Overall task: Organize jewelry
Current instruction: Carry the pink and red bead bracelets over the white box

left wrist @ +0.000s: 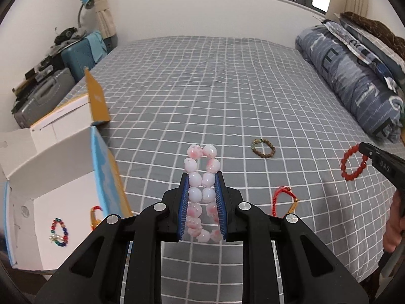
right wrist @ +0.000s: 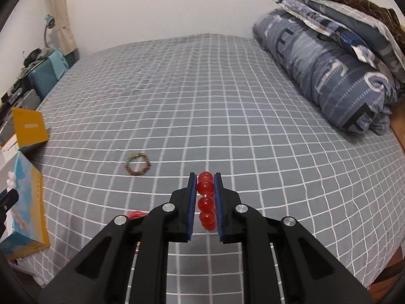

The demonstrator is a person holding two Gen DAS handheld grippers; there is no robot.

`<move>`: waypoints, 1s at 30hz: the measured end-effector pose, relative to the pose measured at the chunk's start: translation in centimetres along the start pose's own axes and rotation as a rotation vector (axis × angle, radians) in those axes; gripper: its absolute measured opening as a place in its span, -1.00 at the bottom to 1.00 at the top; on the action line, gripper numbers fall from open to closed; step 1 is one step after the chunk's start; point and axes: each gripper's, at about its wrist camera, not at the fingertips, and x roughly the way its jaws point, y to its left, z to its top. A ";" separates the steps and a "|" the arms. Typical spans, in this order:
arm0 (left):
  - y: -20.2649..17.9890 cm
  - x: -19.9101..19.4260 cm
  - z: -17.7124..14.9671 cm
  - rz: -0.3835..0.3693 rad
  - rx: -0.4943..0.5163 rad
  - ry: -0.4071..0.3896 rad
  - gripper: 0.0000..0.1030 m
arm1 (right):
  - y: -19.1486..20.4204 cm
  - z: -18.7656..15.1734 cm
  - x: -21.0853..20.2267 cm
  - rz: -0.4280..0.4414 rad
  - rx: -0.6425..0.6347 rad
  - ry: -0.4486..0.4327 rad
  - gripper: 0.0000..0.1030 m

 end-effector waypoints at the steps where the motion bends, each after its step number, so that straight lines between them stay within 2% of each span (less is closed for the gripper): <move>1: 0.6 -0.3 0.1 0.005 -0.006 -0.001 -0.61 | 0.5 0.1 -0.3 0.009 -0.004 -0.001 -0.75; 10: 6.9 -3.3 0.3 0.087 -0.059 -0.023 -0.62 | 8.2 1.2 -3.2 0.090 -0.063 -0.034 -0.75; 17: 13.3 -5.3 -0.1 0.158 -0.114 -0.032 -0.61 | 16.5 1.5 -4.8 0.166 -0.134 -0.049 -0.75; 25: 21.8 -6.3 -1.7 0.228 -0.207 -0.004 -0.61 | 25.4 1.3 -6.1 0.247 -0.221 -0.063 -0.75; 30: 26.1 -6.1 -3.2 0.239 -0.264 0.032 -0.61 | 30.3 0.8 -6.9 0.311 -0.260 -0.063 -0.75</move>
